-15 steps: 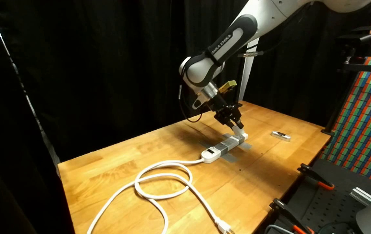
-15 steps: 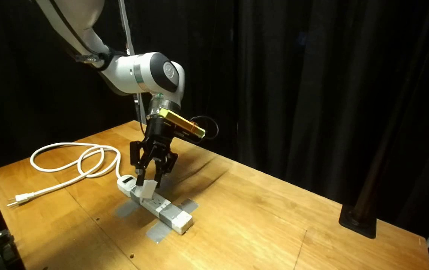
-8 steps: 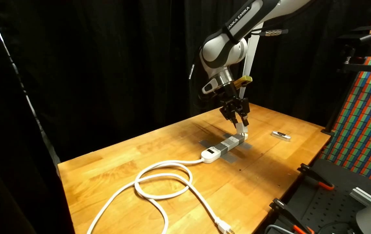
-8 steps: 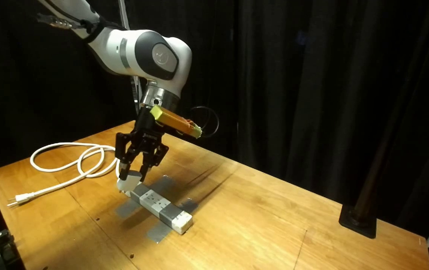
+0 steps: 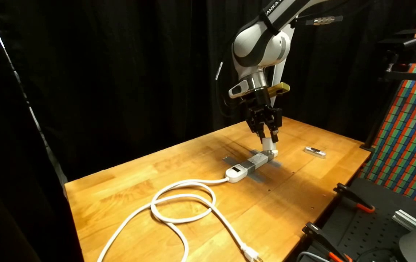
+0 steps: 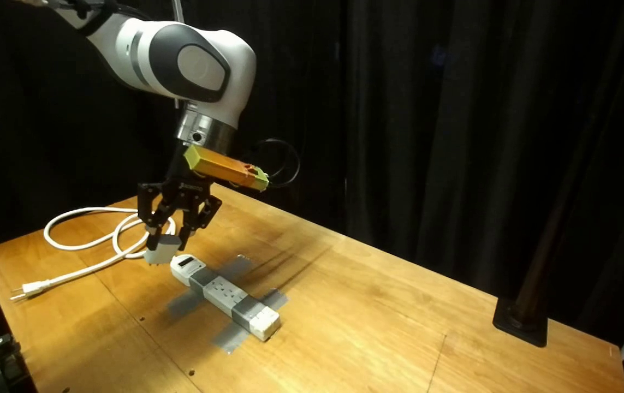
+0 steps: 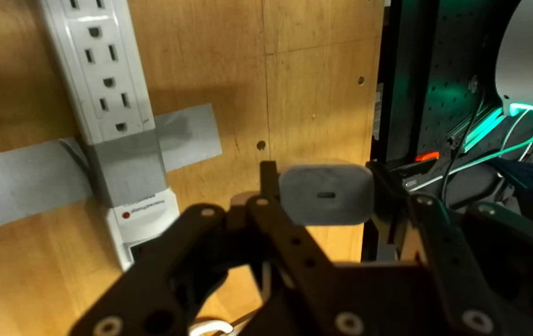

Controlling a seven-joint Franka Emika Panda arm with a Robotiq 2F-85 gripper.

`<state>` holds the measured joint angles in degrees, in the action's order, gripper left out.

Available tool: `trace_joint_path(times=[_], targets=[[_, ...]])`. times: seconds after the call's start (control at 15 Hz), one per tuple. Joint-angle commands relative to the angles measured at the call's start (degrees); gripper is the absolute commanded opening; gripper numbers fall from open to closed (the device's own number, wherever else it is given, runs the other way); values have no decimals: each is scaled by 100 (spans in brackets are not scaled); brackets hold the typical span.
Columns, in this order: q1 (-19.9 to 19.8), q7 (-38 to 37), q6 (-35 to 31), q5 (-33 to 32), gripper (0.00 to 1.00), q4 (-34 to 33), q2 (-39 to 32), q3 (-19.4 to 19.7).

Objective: Put the charging block on the extension sockets

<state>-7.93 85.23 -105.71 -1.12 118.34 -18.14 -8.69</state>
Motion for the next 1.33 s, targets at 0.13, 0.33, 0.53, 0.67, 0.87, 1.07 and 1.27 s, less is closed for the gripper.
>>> trace_joint_path(times=[0.13,0.33,0.53,0.67,0.87,1.07,1.27], targets=[[359,-139,-6,33,48,114,143,161],[290,125,-325,276,23,118,57,165],[288,192,-1061,408,23,186,-61,168],[251,252,-1583,521,23,240,-101,149],[190,273,-2244,618,23,324,-109,163],[123,351,-2412,627,23,321,-95,218],[179,103,-2527,311,23,361,-84,391]])
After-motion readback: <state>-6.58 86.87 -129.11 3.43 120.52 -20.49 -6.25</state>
